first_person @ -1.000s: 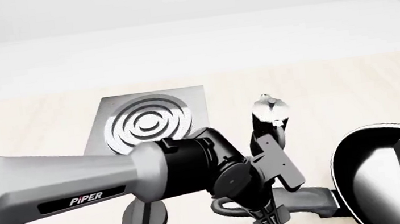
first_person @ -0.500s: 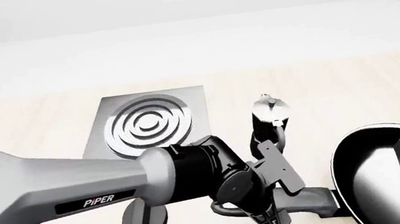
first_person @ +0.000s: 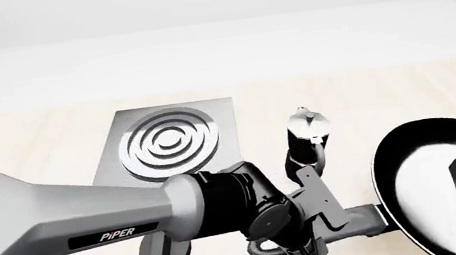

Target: Put the frying pan on the stove.

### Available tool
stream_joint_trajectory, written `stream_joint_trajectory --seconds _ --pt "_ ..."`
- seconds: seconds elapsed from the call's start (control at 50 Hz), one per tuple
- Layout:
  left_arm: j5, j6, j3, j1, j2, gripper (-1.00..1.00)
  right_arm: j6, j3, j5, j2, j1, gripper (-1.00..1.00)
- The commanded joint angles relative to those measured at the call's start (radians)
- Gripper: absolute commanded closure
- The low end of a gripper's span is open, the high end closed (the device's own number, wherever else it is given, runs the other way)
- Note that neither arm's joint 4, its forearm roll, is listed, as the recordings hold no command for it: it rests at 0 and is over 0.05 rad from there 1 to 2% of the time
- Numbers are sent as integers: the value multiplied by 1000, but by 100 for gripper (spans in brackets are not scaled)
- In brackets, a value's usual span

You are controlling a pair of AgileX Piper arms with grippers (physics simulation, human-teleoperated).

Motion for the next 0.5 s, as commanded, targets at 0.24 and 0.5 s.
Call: stream_joint_trajectory --seconds 0.24,0.5 --pt "112 91 -128 61 22 100 0 0 0 0 0 -100" --pt "149 111 -143 63 12 100 0 0 0 0 0 -100"
